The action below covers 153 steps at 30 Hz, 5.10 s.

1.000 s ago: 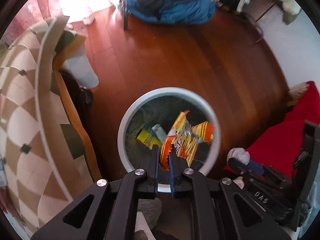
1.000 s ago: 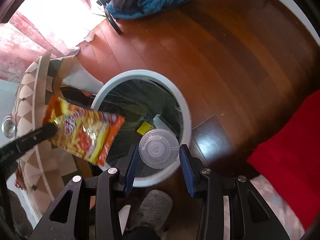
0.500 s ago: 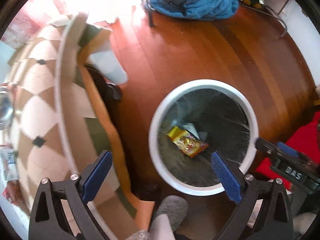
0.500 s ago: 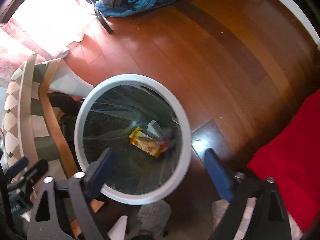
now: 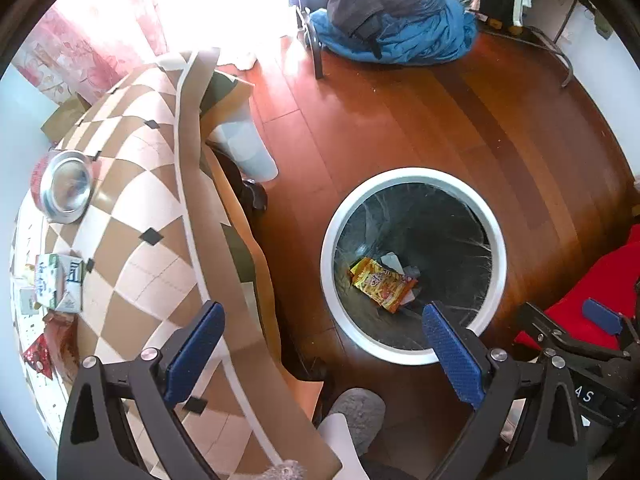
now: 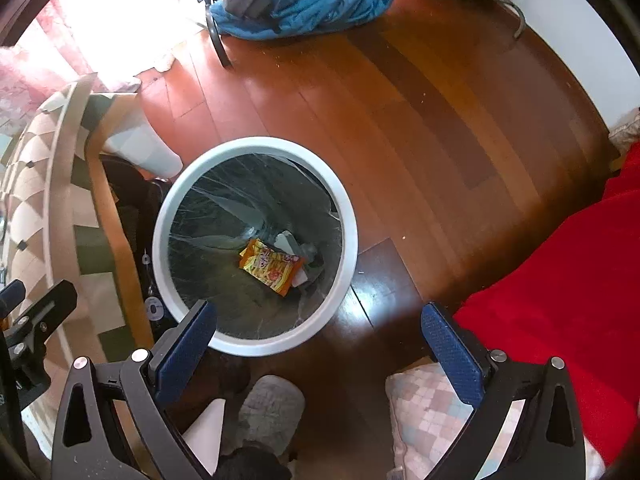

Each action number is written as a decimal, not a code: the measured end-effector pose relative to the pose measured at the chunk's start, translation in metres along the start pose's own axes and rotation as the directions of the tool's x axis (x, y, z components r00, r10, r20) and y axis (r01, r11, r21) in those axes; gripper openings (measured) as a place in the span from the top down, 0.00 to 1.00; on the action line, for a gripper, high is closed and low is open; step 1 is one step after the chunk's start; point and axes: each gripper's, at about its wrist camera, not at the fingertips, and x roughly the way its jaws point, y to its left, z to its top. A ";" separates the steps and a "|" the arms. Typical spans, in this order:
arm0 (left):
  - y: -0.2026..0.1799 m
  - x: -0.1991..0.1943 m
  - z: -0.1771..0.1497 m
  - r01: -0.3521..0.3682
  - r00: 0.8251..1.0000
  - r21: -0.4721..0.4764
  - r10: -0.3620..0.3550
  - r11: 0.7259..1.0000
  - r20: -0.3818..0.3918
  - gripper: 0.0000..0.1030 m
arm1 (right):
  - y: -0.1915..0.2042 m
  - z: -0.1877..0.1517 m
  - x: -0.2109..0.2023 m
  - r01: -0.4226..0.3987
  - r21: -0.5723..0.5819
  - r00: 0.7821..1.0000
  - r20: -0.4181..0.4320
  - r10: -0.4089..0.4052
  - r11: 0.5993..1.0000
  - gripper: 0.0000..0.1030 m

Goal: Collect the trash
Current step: 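Move both tools back over the table, then grasp the red candy wrapper with left tool while right tool grasps brown bread bag, then carry wrapper and bread bag over the bin and open both tools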

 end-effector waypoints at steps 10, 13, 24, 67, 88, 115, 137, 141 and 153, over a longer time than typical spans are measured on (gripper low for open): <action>0.011 -0.054 -0.014 0.048 0.998 -0.007 -0.048 0.999 0.052 0.02 | 0.007 -0.019 -0.076 -0.005 -0.018 0.997 0.075 0.007 1.000 0.00; 0.018 -0.081 -0.020 0.075 0.993 -0.014 -0.073 0.997 0.092 0.02 | 0.011 -0.027 -0.109 -0.015 -0.024 0.992 0.122 0.018 1.000 0.00; 0.100 -0.186 -0.044 0.086 0.965 -0.123 -0.053 0.989 0.255 0.02 | 0.072 -0.056 -0.239 -0.177 -0.095 0.939 0.283 0.197 0.980 0.00; 0.372 -0.014 -0.130 -0.006 1.000 -0.470 -0.002 0.883 -0.017 0.02 | 0.374 -0.113 -0.058 -0.105 -0.337 0.991 0.042 0.126 0.936 0.47; 0.356 -0.093 -0.163 -0.111 0.982 -0.422 0.165 0.900 0.095 0.59 | 0.387 -0.135 -0.106 -0.190 -0.457 0.959 0.104 0.264 0.869 0.47; 0.125 -0.198 -0.039 0.116 0.932 -0.096 -0.075 0.989 0.356 0.59 | 0.115 -0.044 -0.229 -0.200 -0.236 0.886 0.370 0.278 0.951 0.47; -0.014 0.071 0.058 0.277 0.946 -0.051 -0.281 0.960 -0.162 0.22 | -0.006 0.040 0.060 -0.198 -0.010 0.980 -0.002 0.198 0.980 0.47; -0.011 0.083 0.054 0.251 0.948 -0.067 -0.259 0.966 -0.186 0.10 | -0.010 0.047 0.087 -0.190 -0.001 0.980 -0.057 0.189 0.982 0.28; -0.009 0.052 0.028 0.080 0.988 0.030 -0.075 0.996 -0.134 0.09 | -0.021 0.026 0.066 -0.078 0.028 0.996 -0.041 0.079 0.997 0.02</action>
